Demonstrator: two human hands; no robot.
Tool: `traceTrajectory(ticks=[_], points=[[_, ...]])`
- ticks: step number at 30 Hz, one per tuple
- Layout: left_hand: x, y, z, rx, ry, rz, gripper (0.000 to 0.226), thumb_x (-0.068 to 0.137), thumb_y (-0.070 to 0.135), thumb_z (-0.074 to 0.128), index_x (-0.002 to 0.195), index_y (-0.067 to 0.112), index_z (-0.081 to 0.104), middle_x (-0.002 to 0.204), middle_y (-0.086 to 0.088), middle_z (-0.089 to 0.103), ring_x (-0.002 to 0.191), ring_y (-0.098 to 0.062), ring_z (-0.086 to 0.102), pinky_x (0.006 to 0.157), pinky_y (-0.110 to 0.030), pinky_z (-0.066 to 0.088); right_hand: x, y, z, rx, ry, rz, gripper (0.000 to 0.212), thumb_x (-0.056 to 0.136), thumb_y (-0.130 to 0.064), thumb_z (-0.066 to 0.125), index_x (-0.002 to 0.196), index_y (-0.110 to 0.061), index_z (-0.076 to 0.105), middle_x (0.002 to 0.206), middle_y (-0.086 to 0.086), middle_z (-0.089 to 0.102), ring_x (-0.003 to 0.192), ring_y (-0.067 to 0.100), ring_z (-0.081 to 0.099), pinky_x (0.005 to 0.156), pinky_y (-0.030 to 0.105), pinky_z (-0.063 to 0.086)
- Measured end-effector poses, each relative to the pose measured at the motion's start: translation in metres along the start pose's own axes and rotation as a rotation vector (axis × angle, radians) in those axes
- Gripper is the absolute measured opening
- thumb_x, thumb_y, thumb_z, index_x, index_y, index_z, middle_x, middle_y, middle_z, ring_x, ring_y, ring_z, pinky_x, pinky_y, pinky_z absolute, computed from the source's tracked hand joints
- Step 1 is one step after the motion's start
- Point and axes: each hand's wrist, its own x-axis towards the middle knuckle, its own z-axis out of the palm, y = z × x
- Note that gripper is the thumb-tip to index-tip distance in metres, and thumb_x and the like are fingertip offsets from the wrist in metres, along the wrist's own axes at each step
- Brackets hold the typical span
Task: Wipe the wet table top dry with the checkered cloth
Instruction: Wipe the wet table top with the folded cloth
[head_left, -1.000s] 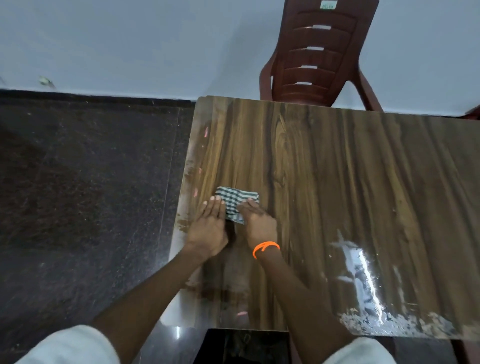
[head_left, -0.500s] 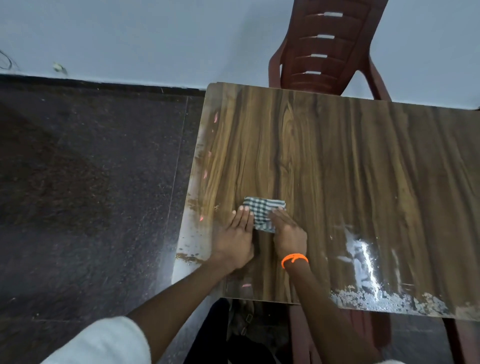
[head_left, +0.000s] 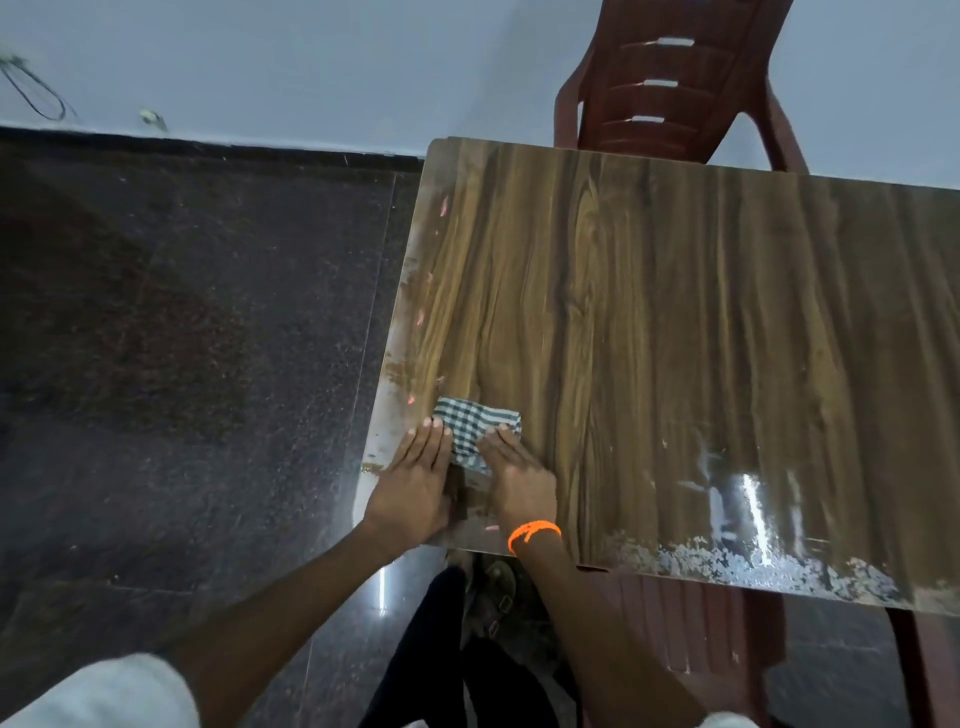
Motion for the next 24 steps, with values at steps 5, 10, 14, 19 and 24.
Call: traceTrajectory(ticks=[5, 10, 14, 19, 24], points=[[-0.023, 0.038, 0.018, -0.008, -0.004, 0.032, 0.084, 0.084, 0.038, 0.028, 0.152, -0.011, 0.027, 0.158, -0.031, 0.028, 0.151, -0.041, 0.018, 0.122, -0.049, 0.015, -0.039, 0.024, -0.006, -0.034, -0.003, -0.009, 0.062, 0.062, -0.004, 0.081, 0.119, -0.022, 0.064, 0.131, -0.006, 0.058, 0.127, 0.008, 0.047, 0.083, 0.026, 0.054], [0.008, 0.051, -0.001, 0.086, -0.024, -0.016, 0.081, 0.096, 0.039, 0.028, 0.157, -0.006, -0.003, 0.165, -0.026, -0.003, 0.154, -0.037, -0.009, 0.124, -0.048, -0.004, -0.03, 0.026, -0.008, 0.036, 0.143, 0.156, 0.053, 0.077, 0.005, 0.063, 0.12, -0.024, 0.064, 0.132, -0.008, 0.058, 0.126, 0.009, 0.049, 0.088, 0.026, 0.051], [0.019, 0.027, -0.014, 0.149, -0.002, -0.016, 0.078, 0.097, 0.032, 0.035, 0.158, -0.003, 0.001, 0.167, -0.022, -0.001, 0.155, -0.033, -0.006, 0.125, -0.045, -0.009, -0.016, 0.003, 0.006, 0.061, 0.19, 0.196, 0.042, 0.081, 0.002, 0.055, 0.116, -0.018, 0.066, 0.128, -0.001, 0.061, 0.125, 0.014, 0.051, 0.092, 0.03, 0.05], [-0.015, -0.007, -0.003, 0.139, -0.025, -0.058, 0.081, 0.094, 0.037, 0.033, 0.158, -0.004, 0.006, 0.166, -0.024, 0.004, 0.155, -0.034, -0.001, 0.125, -0.044, -0.009, -0.017, -0.042, 0.023, 0.046, 0.109, 0.128, 0.041, 0.078, -0.004, 0.044, 0.109, -0.017, 0.069, 0.12, -0.002, 0.066, 0.12, 0.015, 0.055, 0.08, 0.027, 0.053], [-0.072, 0.002, 0.016, 0.017, -0.016, -0.022, 0.088, 0.08, 0.047, 0.028, 0.145, -0.01, 0.043, 0.151, -0.03, 0.042, 0.144, -0.041, 0.037, 0.122, -0.044, 0.003, -0.058, -0.049, 0.037, -0.024, 0.002, 0.014, 0.057, 0.078, -0.014, 0.025, 0.118, -0.016, 0.065, 0.13, -0.004, 0.06, 0.13, 0.012, 0.045, 0.087, 0.028, 0.051]])
